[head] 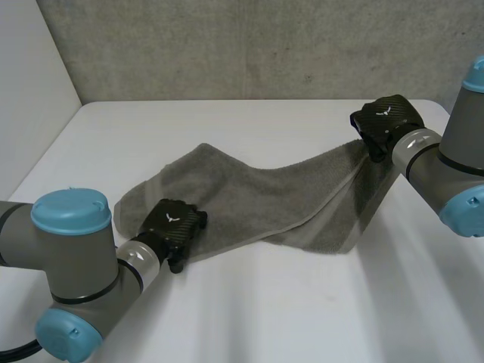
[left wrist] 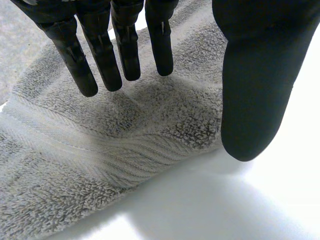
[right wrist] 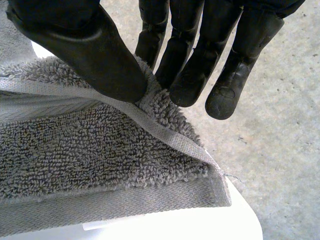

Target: Fold the towel.

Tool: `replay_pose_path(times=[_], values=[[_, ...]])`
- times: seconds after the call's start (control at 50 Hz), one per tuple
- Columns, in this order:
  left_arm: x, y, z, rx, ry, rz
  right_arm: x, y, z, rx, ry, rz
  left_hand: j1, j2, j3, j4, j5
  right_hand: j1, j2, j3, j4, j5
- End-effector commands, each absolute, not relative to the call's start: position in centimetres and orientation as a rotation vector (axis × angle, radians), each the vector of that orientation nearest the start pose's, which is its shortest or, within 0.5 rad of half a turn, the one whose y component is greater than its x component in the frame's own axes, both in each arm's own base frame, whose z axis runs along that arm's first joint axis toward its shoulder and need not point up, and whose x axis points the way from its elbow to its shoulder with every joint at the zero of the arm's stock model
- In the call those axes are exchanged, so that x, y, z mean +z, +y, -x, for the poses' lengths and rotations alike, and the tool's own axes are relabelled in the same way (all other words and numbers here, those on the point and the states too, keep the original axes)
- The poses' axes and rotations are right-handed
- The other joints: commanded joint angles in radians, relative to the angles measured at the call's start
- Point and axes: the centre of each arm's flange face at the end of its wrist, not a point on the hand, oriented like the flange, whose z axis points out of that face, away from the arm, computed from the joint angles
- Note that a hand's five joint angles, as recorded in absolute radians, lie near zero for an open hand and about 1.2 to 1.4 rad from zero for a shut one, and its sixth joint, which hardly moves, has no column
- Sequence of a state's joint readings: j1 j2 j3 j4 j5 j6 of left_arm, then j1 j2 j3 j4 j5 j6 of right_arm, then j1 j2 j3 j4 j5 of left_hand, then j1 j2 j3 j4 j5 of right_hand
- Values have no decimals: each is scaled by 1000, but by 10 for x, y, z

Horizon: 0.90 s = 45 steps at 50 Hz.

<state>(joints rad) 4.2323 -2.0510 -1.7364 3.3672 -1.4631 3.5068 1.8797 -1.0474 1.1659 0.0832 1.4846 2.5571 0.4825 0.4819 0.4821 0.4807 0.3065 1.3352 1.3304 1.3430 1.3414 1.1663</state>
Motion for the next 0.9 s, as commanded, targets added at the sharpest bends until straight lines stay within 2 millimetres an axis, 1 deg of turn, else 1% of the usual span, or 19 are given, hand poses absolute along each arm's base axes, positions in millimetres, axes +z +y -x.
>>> replay_pose_path(times=[0.02, 0.06, 0.1, 0.2, 0.38, 0.48, 0.56, 0.9], values=[[121, -231, 280, -1802, 2477, -1222, 232, -345, -256, -2039, 2244, 1172, 186, 187, 186, 188, 188, 61, 66, 53, 55, 55], [121, -233, 280, -1818, 2466, -1216, 232, -345, -256, -2041, 2243, 1172, 201, 201, 201, 203, 202, 61, 66, 53, 55, 55], [122, -235, 282, -1858, 2441, -1207, 232, -345, -256, -2042, 2244, 1171, 288, 289, 289, 290, 290, 61, 66, 53, 55, 55], [121, -238, 282, -1879, 2428, -1199, 232, -345, -256, -2040, 2245, 1171, 321, 322, 321, 323, 322, 61, 66, 53, 55, 55], [114, -240, 283, -1856, 2425, -1214, 231, -345, -256, -2036, 2248, 1172, 324, 325, 324, 326, 326, 61, 66, 53, 55, 55], [111, -241, 280, -1835, 2403, -1235, 231, -345, -256, -2036, 2248, 1172, 280, 281, 280, 282, 281, 61, 66, 53, 55, 55], [112, -241, 279, -1826, 2389, -1246, 231, -345, -256, -2036, 2248, 1174, 131, 131, 131, 132, 132, 61, 66, 53, 55, 55], [118, -243, 277, -1834, 2377, -1235, 231, -345, -256, -2036, 2248, 1174, 130, 131, 131, 132, 132, 61, 66, 53, 55, 55]])
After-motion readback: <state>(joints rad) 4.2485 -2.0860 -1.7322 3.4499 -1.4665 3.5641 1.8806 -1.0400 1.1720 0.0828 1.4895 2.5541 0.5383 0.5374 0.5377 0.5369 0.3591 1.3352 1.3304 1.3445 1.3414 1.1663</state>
